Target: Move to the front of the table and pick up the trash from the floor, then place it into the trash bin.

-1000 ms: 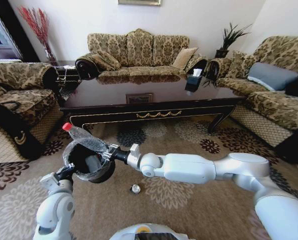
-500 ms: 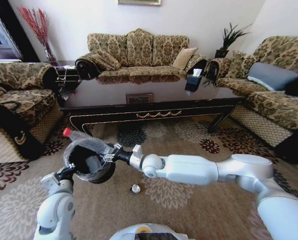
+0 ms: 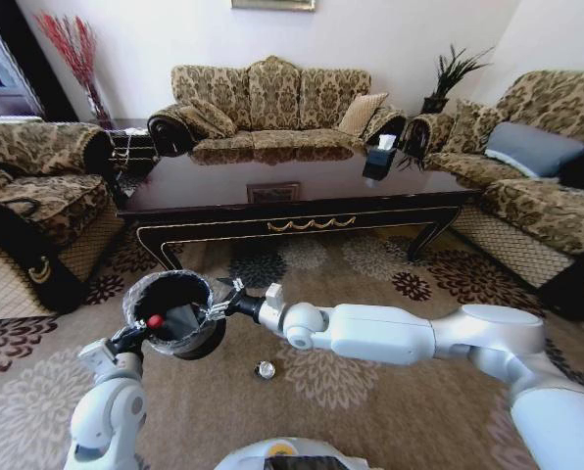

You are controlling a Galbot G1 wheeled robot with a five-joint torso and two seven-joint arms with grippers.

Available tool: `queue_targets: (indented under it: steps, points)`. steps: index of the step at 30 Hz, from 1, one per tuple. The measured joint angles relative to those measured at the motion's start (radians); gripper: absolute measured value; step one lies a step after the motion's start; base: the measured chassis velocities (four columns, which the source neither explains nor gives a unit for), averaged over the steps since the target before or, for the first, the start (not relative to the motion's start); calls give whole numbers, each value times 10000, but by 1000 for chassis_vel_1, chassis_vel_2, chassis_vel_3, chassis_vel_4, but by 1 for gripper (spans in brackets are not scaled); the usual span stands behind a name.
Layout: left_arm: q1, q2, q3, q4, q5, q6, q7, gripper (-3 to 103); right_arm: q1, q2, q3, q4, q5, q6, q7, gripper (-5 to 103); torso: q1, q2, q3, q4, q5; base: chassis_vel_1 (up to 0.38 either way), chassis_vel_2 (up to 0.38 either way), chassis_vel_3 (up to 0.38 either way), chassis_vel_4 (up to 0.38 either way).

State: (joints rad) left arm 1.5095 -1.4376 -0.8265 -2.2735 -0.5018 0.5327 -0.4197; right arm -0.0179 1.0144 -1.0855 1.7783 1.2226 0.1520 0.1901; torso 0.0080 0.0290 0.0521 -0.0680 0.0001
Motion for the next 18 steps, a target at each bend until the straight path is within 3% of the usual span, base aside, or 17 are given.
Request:
queue_targets:
  steps: [5,6,9,15,18]
  points:
    - [-3,84,-215,-69,-222,10,1,3,-507,-204,568,-146,1209,-1021,2151,100,0,1,0,1,0,0,0,0,0]
    - [-3,84,-215,-69,-222,10,1,3,-507,-204,568,-146,1209,-1021,2151,100,0,1,0,1,0,0,0,0,0]
    - [-2,148,-289,-116,-296,24,-1,3,-889,-226,741,-348,1732,-1594,3308,100,0,0,0,-1,1,0,0,0,0]
    - [18,128,-293,-174,-307,58,-5,3,-1576,-141,801,-401,2362,-2440,4682,100,0,0,0,1,0,0,0,0,0]
    - [8,109,-289,-182,-302,70,-7,3,-1844,-81,546,-400,2388,-2738,4987,100,0,0,0,1,0,0,0,0,0]
